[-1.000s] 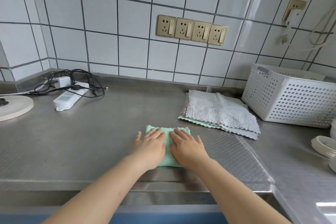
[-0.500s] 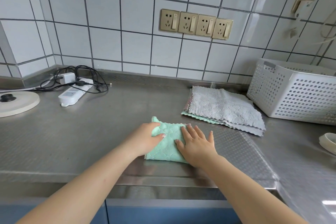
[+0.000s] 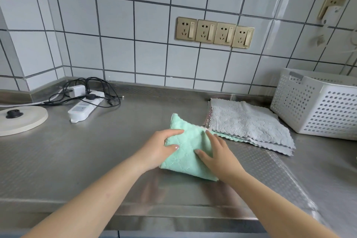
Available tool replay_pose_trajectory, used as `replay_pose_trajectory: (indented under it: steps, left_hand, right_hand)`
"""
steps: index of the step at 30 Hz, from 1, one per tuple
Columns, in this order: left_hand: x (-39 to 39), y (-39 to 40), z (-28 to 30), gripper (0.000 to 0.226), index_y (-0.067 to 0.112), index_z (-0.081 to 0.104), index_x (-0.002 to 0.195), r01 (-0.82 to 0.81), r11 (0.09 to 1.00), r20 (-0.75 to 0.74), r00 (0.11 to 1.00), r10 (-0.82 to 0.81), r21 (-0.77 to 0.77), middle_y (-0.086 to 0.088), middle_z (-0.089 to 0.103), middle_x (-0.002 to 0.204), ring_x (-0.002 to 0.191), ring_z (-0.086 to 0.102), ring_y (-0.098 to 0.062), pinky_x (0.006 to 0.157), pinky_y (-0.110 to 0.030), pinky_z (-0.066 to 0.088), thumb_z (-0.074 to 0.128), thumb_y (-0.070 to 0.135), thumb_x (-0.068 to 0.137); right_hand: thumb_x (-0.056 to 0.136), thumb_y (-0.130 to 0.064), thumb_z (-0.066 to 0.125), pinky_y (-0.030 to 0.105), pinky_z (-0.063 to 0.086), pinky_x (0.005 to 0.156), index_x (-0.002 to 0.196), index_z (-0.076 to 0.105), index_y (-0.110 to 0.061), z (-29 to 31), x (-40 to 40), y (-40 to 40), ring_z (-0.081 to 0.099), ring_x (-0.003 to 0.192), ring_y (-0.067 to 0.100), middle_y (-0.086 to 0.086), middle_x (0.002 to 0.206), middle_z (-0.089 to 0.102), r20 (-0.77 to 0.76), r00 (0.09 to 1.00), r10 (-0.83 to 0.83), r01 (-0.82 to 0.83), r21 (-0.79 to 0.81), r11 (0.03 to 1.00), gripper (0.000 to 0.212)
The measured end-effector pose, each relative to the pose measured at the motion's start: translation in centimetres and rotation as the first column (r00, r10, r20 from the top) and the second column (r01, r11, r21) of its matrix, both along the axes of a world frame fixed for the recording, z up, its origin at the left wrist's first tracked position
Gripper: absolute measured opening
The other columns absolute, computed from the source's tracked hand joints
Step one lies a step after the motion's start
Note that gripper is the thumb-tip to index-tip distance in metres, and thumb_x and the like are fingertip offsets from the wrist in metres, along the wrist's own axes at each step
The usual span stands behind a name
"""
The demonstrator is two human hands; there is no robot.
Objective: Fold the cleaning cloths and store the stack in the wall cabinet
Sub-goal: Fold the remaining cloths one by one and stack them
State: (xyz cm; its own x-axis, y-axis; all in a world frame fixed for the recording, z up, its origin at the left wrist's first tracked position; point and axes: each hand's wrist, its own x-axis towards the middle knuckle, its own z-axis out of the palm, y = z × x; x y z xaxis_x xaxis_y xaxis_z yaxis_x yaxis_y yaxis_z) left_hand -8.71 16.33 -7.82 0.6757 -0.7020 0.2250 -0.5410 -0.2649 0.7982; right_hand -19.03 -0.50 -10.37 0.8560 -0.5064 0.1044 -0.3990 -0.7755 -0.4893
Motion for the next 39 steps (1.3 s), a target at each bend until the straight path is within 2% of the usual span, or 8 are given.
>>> replay_pose_trajectory:
  steps: [3,5,7,20,25,29,33,39]
  left_hand:
    - [2.4,0.9,1.2,0.042,0.027,0.056,0.127,-0.072,0.991,-0.097,0.993,0.061,-0.110,0.002,0.055,0.130,0.123,0.045,-0.020,0.088,-0.008,0.036,0.060,0.009,0.089]
    - [4.9,1.3,1.8,0.043,0.029,0.054,0.128,-0.098,0.992,-0.075,0.993,0.092,-0.081,-0.001,0.051,0.137,0.126,0.044,-0.020,0.097,-0.022,0.035,0.059,0.012,0.090]
    - [7.6,1.4,2.1,0.046,0.029,0.048,0.133,-0.125,0.992,-0.037,0.992,0.124,-0.024,0.004,0.043,0.143,0.127,0.042,-0.013,0.095,-0.018,0.030,0.058,0.014,0.091]
    - [19.3,-0.3,-0.9,0.054,0.022,0.039,0.141,-0.306,0.907,0.121,0.952,0.283,0.289,-0.007,0.031,0.148,0.135,0.036,-0.020,0.102,-0.022,0.029,0.056,0.030,0.091]
    - [20.0,-0.9,-2.1,0.053,0.022,0.035,0.143,-0.314,0.888,0.170,0.948,0.271,0.336,-0.004,0.030,0.146,0.127,0.043,-0.019,0.088,-0.019,0.034,0.052,0.033,0.093]
    - [20.3,-0.8,-2.9,0.055,0.030,0.037,0.141,-0.381,0.813,0.265,0.920,0.288,0.441,-0.001,0.036,0.145,0.132,0.037,-0.020,0.105,-0.031,0.035,0.052,0.045,0.089]
    - [19.9,-1.1,-2.2,0.056,0.033,0.039,0.138,-0.432,0.818,0.341,0.887,0.311,0.379,0.003,0.034,0.149,0.141,0.024,-0.018,0.112,-0.037,0.028,0.056,0.045,0.086]
    - [16.1,-3.9,0.5,0.041,0.028,0.052,0.129,-0.322,0.927,0.357,0.903,0.240,0.191,0.004,0.047,0.137,0.130,0.040,-0.017,0.107,-0.034,0.033,0.057,0.035,0.088]
  right_hand:
    - [0.085,-0.037,0.066,0.033,0.040,0.103,0.143,0.031,-0.035,1.9,2.1,-0.2,0.044,0.128,0.016,-0.004,0.142,0.036,0.279,0.960,-0.023,-0.074,0.333,0.940,0.067]
    - [0.086,-0.027,0.067,0.024,0.047,0.085,0.138,0.042,-0.034,3.1,4.5,-0.1,0.052,0.109,0.010,-0.008,0.130,0.045,0.311,0.950,-0.034,-0.111,0.437,0.893,0.058]
    - [0.087,-0.023,0.066,0.017,0.046,0.072,0.132,0.050,-0.031,3.7,7.2,0.1,0.055,0.099,0.008,-0.006,0.128,0.049,0.286,0.958,-0.017,-0.110,0.423,0.899,0.048]
    - [0.091,-0.024,0.060,0.017,0.034,0.095,0.134,0.052,-0.012,1.0,20.0,0.1,0.048,0.124,0.018,0.004,0.142,0.044,0.060,0.995,0.085,-0.092,0.132,0.987,0.046]
    - [0.092,-0.024,0.056,0.019,0.033,0.097,0.137,0.048,-0.014,0.2,20.8,-0.5,0.045,0.126,0.014,0.002,0.146,0.035,0.046,0.996,0.078,-0.083,0.114,0.990,0.047]
    - [0.091,-0.028,0.057,0.025,0.039,0.098,0.138,0.046,-0.019,0.0,20.5,-0.6,0.051,0.119,0.016,0.001,0.145,0.033,0.042,0.997,0.057,-0.060,0.081,0.995,0.050]
    - [0.089,-0.024,0.058,0.025,0.043,0.093,0.132,0.052,-0.024,0.4,19.3,-0.9,0.052,0.115,0.014,-0.001,0.140,0.039,0.150,0.988,0.034,-0.049,0.100,0.994,0.043]
    - [0.090,-0.024,0.060,0.018,0.038,0.083,0.122,0.059,-0.026,2.3,15.6,-2.3,0.053,0.109,0.008,-0.004,0.132,0.045,0.286,0.958,0.024,-0.044,0.066,0.997,0.032]
